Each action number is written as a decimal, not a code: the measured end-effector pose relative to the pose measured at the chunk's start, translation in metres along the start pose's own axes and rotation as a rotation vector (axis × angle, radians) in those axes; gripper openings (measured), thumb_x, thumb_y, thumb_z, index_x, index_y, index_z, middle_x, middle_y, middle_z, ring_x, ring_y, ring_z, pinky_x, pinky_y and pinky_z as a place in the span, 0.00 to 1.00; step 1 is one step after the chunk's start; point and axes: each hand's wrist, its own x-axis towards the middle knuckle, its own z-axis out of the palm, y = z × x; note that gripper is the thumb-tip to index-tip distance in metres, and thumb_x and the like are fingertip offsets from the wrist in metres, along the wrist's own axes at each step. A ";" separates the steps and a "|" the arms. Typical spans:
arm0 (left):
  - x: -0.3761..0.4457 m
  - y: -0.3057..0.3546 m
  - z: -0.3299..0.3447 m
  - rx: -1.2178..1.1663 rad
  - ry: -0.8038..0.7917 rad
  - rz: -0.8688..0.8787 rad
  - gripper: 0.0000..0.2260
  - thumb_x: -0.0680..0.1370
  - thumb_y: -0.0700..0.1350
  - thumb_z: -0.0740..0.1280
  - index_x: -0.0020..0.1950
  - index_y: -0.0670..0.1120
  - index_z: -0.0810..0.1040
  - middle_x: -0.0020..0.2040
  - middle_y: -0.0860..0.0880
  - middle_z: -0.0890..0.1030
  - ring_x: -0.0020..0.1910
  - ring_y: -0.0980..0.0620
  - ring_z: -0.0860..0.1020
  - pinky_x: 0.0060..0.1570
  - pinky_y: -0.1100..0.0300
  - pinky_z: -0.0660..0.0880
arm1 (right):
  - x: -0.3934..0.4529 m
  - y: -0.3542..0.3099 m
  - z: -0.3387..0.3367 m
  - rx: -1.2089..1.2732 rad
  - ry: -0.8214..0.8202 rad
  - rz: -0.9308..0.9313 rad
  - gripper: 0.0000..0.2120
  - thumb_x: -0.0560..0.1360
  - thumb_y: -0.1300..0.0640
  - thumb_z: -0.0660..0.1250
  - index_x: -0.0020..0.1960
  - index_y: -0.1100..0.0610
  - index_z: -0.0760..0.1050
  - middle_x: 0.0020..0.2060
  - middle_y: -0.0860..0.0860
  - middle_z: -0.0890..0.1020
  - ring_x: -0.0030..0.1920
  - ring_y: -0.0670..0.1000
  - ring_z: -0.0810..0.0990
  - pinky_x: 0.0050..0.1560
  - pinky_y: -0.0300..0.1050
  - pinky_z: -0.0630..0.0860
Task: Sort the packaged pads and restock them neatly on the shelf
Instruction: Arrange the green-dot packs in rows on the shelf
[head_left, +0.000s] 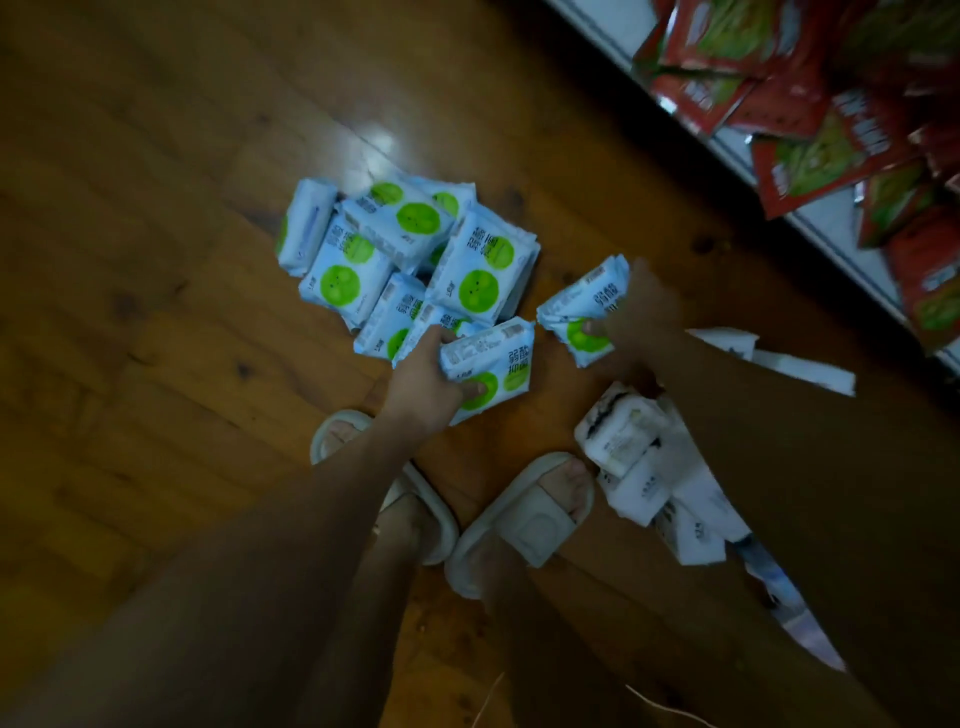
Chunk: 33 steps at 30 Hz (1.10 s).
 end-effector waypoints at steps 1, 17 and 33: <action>-0.011 0.015 -0.007 0.015 -0.011 0.001 0.21 0.70 0.44 0.78 0.57 0.47 0.70 0.55 0.49 0.79 0.51 0.48 0.79 0.44 0.51 0.80 | -0.016 -0.004 -0.017 0.022 0.006 -0.008 0.42 0.68 0.58 0.79 0.74 0.64 0.60 0.69 0.61 0.70 0.69 0.60 0.70 0.66 0.49 0.65; -0.349 0.345 -0.245 0.222 -0.249 0.228 0.24 0.65 0.36 0.79 0.56 0.46 0.75 0.48 0.46 0.81 0.48 0.46 0.81 0.42 0.51 0.81 | -0.433 -0.185 -0.315 0.571 0.162 -0.048 0.18 0.69 0.58 0.79 0.54 0.57 0.76 0.48 0.53 0.83 0.47 0.53 0.83 0.51 0.56 0.82; -0.463 0.584 -0.357 0.564 -0.242 0.826 0.13 0.72 0.42 0.76 0.53 0.49 0.76 0.50 0.50 0.83 0.48 0.53 0.83 0.40 0.59 0.81 | -0.586 -0.306 -0.451 0.514 0.607 -0.319 0.17 0.67 0.61 0.79 0.52 0.56 0.76 0.40 0.49 0.81 0.37 0.49 0.80 0.38 0.35 0.77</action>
